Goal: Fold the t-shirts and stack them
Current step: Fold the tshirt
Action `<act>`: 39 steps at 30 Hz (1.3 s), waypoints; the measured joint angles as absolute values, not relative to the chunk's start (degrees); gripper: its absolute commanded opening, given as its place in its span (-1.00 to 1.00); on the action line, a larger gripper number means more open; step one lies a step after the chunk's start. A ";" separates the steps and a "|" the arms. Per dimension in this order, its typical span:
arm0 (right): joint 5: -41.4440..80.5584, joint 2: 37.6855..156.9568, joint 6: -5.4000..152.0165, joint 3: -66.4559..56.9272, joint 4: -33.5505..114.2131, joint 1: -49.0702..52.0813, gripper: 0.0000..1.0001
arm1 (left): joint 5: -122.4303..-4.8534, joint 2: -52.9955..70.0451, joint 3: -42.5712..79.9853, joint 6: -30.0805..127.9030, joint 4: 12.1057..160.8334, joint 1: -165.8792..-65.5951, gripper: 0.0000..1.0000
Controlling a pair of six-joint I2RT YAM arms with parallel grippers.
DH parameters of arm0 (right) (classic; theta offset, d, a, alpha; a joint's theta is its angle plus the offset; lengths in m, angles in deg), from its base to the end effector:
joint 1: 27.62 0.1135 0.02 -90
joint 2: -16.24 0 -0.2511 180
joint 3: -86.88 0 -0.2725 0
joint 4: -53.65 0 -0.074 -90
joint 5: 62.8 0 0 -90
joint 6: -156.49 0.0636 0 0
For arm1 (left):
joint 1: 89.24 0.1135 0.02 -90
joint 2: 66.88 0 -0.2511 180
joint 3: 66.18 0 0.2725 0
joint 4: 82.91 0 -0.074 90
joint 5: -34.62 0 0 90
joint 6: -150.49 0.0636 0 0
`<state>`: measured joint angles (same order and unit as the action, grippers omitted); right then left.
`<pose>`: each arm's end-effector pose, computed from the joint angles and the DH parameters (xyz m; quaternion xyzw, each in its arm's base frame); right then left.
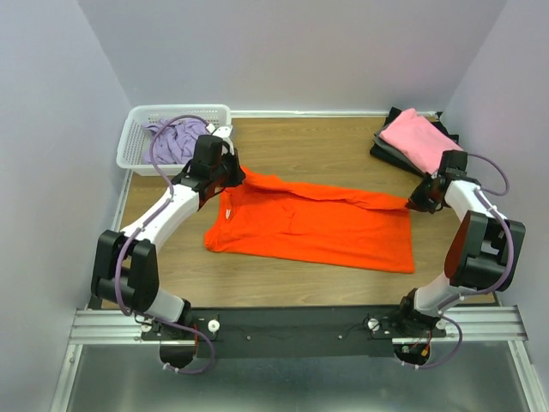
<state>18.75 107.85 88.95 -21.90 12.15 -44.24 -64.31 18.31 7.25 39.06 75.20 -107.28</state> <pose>0.3352 -0.0903 0.1488 0.3067 0.9177 0.0837 0.2382 0.3579 -0.1270 0.2324 0.0107 0.8795 -0.2235 0.4199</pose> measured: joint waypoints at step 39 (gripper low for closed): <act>28.02 100.93 92.45 -28.15 6.97 -44.24 -0.97 | -60.97 -0.84 -7.97 31.43 67.79 -108.40 -1.00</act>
